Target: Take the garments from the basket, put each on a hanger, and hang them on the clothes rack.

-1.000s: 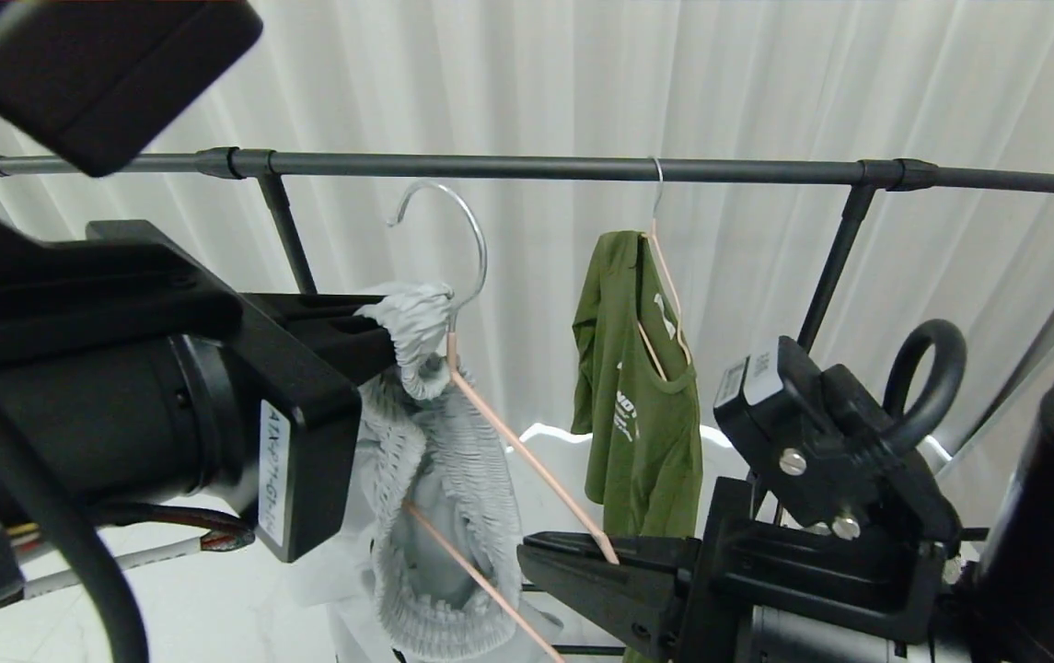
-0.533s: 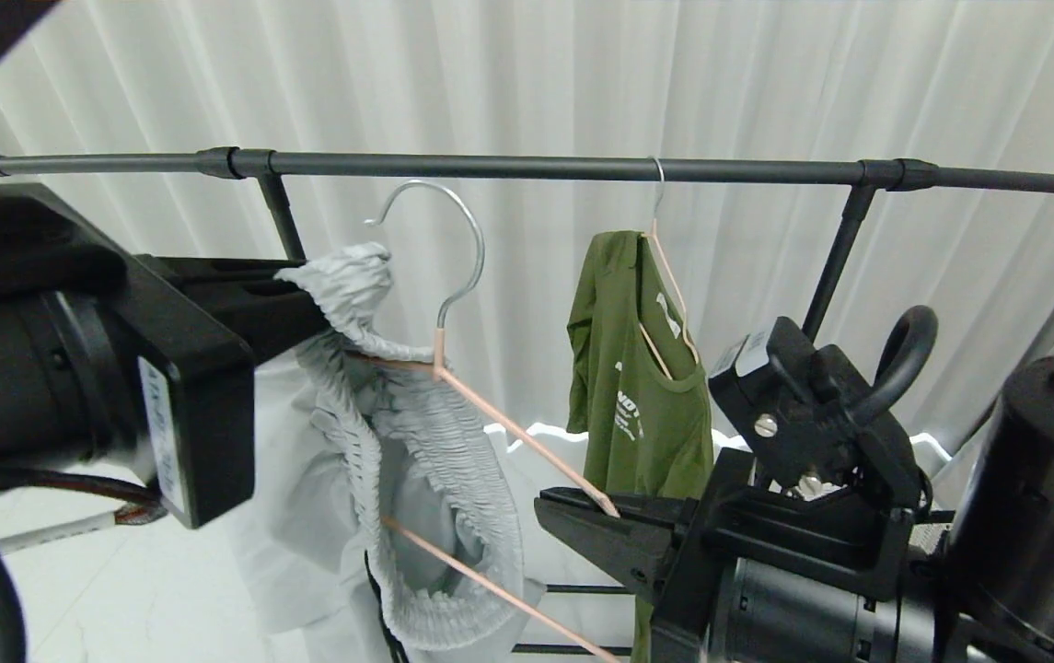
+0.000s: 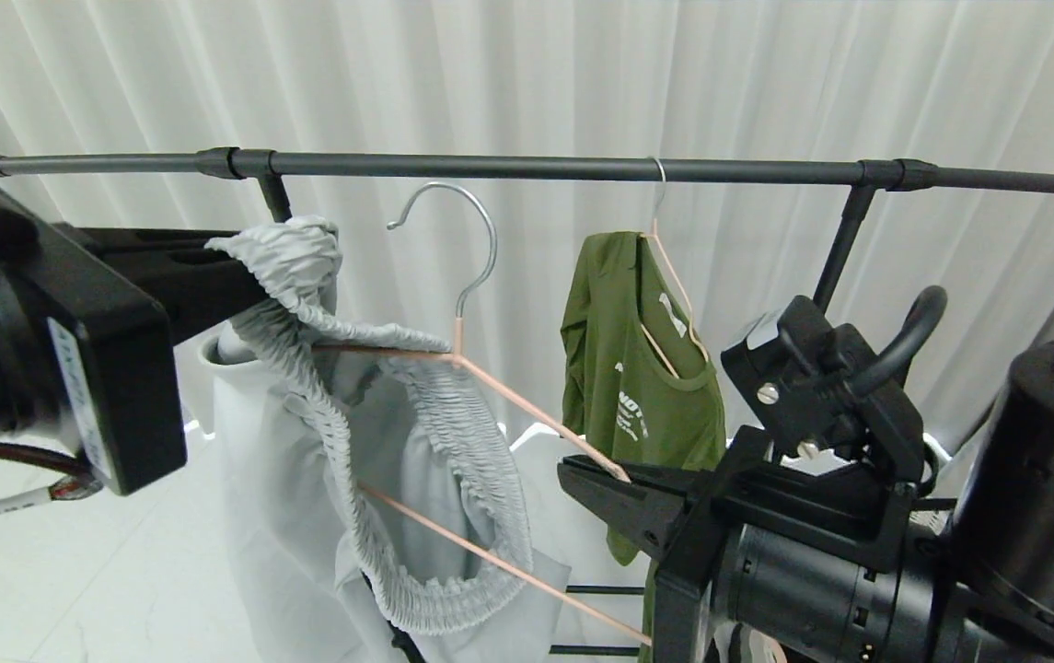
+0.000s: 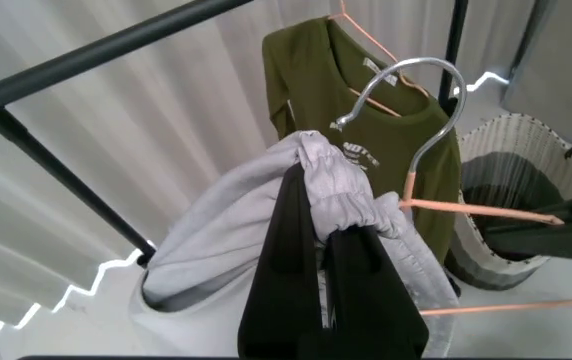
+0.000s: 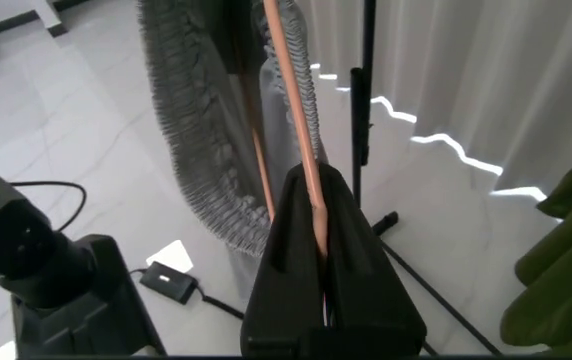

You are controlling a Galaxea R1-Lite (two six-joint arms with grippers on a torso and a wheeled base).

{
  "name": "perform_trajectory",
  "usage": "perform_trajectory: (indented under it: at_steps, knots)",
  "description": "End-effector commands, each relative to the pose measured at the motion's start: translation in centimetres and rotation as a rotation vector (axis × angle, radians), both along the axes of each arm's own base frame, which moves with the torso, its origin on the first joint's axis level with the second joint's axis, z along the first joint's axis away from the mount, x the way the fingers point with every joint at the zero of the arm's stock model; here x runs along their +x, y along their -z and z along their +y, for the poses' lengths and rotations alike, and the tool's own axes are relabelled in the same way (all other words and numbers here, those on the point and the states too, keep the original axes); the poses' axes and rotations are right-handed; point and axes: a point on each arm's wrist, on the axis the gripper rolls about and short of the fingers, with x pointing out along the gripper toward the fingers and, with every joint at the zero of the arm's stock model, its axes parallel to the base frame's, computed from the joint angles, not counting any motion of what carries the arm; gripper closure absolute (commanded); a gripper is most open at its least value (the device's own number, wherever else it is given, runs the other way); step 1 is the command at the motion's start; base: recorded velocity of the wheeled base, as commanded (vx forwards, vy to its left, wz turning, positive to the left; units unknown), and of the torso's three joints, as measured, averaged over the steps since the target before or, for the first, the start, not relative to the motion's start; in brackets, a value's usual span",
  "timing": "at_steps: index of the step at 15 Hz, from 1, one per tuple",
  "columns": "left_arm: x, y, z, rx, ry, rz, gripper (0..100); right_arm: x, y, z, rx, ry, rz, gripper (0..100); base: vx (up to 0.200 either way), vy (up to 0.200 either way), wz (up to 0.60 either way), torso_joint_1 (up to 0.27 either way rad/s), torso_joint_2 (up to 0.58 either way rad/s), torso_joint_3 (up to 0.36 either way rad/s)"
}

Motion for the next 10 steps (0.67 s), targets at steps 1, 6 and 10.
perform_trajectory:
  at_steps: [1,6,10]
  knots:
    - [0.0,0.9,-0.2,0.039,-0.002,0.011,100,0.0,-0.4,0.0,0.016,-0.001,-0.008,100,0.000,0.000,0.00,0.000,0.00,0.000]
    - [-0.6,1.6,-1.4,0.081,0.069,0.018,100,-0.1,-1.2,0.3,0.038,-0.007,-0.037,100,0.000,0.000,0.00,0.000,0.00,0.000]
    - [-0.7,1.8,-1.1,0.084,0.067,0.019,100,-0.3,-1.9,0.0,0.033,-0.021,-0.121,100,0.000,0.000,0.00,0.000,0.00,0.000]
